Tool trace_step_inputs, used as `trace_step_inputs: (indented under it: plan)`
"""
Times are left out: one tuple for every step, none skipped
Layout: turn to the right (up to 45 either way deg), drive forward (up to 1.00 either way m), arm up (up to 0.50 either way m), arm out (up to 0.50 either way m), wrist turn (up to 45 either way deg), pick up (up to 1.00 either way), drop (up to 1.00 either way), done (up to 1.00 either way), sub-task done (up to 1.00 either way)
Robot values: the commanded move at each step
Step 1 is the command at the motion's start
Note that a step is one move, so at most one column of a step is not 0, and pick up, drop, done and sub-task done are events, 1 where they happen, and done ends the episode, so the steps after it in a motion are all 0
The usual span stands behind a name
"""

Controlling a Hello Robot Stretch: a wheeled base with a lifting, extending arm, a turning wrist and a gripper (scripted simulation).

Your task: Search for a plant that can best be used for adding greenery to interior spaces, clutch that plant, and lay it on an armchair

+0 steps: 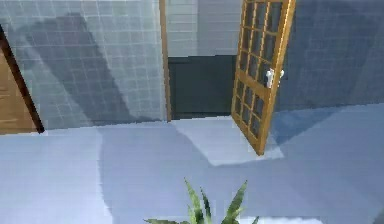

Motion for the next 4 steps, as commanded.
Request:
trace_step_inputs:
  plan:
    - [-45.0, 0.0, 0.0, 0.0, 0.0, 0.0, 0.0, 0.0, 0.0]
    - [-45.0, 0.0, 0.0, 0.0, 0.0, 0.0, 0.0, 0.0, 0.0]
    - [-21.0, 0.0, 0.0, 0.0, 0.0, 0.0, 0.0, 0.0, 0.0]
    - [0.0, 0.15, 0.0, 0.0, 0.0, 0.0, 0.0, 0.0, 0.0]
